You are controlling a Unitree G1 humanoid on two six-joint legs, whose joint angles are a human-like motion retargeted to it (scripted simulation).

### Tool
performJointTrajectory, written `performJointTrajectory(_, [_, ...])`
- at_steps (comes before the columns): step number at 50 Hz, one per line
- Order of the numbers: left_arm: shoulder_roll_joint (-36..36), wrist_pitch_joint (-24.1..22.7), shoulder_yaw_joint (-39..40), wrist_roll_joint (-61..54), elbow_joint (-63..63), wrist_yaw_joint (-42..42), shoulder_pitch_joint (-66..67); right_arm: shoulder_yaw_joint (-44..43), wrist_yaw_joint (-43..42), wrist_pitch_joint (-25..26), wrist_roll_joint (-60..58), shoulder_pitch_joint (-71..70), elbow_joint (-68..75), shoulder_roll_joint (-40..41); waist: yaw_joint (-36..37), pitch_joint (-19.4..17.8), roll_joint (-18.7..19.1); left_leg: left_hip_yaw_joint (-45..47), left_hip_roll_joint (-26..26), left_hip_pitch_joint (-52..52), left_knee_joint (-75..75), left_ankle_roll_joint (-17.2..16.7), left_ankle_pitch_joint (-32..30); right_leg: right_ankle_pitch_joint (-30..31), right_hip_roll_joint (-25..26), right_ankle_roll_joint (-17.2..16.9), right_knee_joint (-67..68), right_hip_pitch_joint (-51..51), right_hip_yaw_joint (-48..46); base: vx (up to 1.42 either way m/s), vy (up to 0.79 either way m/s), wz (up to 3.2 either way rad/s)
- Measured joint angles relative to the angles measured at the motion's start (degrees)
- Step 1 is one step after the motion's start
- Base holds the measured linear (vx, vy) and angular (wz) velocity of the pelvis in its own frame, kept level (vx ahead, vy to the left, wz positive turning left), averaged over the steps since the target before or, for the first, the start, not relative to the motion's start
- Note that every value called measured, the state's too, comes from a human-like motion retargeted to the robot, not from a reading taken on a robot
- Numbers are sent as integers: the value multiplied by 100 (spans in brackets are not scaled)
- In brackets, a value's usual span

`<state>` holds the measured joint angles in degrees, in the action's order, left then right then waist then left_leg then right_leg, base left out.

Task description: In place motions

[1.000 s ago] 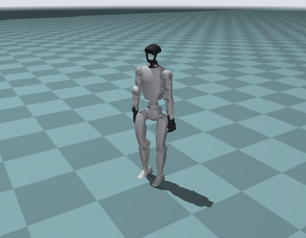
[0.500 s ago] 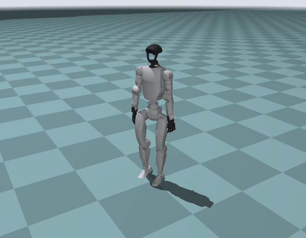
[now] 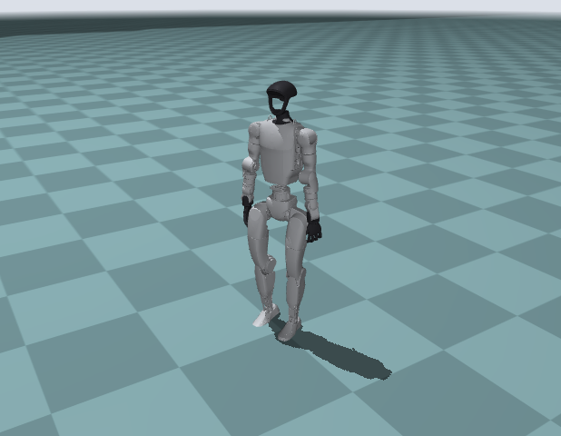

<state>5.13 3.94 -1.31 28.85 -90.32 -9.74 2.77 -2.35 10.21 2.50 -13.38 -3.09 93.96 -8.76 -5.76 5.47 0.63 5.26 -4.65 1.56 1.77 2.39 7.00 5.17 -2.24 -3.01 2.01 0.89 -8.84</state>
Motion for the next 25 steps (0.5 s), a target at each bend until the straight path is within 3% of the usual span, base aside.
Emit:
performJointTrajectory(11, [-3, -13, 9, 0, 3, 1, 6, 5, 27, -3, -7, -14, -4, -7, 2, -20, 13, 6, -12, -9, 0, 5, -4, -4, -4, 6, 2, 3, 9, 0, 0, 0])
performJointTrajectory(13, [-5, -15, 31, 0, 3, 3, 20, 4, 138, 29, -50, -35, -34, -18, 61, 7, 9, 85, -1, 5, -4, 3, 3, -1, -206, -85, 3, 71, -791, -1, 1, -28])
performJointTrajectory(20, [-12, -34, 120, 25, 5, -17, 29, -270, 1730, 803, -582, -392, -1125, -344, 29, 51, 27, 156, -4, 26, -9, 6, 7, -16, -273, -159, -5, 37, -954, 0, 0, -3])
performJointTrajectory(22, [-4, -31, 124, 20, -6, -16, 32, -377, 1581, 992, -468, -523, -1775, -457, 6, 66, 33, 168, -6, 27, -7, 9, 8, -22, -276, -163, -6, 29, -942, 0, 0, 0])
performJointTrajectory(25, [10, -12, 119, 0, -36, -25, 3, -448, 609, 1249, -72, -688, -3055, -539, -6, 54, 43, 190, -7, 7, -4, 18, 12, -24, -274, -158, 3, 32, -921, 0, 0, 0])
